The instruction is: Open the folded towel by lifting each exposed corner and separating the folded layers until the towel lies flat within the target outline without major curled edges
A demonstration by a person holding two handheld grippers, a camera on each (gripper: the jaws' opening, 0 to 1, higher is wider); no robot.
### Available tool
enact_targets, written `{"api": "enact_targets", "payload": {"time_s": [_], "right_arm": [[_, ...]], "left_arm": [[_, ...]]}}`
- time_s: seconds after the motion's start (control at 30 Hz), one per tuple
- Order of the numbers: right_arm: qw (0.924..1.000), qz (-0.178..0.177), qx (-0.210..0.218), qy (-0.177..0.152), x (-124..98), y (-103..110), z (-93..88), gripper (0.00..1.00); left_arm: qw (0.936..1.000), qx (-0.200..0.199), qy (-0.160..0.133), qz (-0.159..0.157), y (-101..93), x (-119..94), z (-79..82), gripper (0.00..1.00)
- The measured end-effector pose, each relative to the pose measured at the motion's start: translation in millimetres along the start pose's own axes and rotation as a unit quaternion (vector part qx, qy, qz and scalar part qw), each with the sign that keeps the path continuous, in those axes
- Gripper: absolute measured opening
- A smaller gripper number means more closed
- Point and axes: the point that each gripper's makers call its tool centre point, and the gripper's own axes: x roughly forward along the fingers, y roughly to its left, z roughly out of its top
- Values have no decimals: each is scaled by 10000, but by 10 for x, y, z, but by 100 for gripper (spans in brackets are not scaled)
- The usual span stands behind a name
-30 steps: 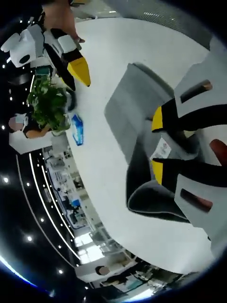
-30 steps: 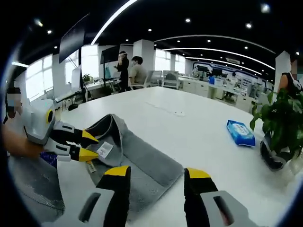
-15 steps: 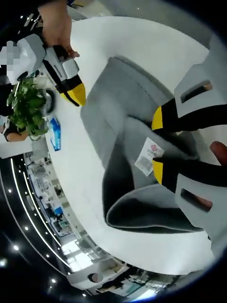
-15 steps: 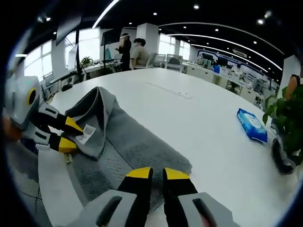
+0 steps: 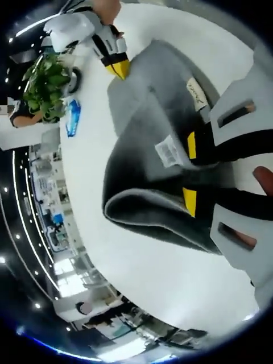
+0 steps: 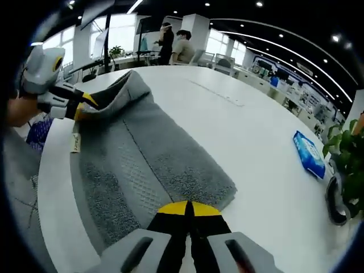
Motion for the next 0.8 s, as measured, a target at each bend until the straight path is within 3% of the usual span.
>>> {"api": "enact_targets", "payload": {"time_s": [0.37,0.8], "right_arm": [[9986,-75,-290,428,-233,91,-265,0],[9970,-63,-214,742,-537,427,-524,0]], "left_arm": [[9963,-812,35,271,304,67,-105,15],[9987,-480,179,48,243,299,-39,15]]}}
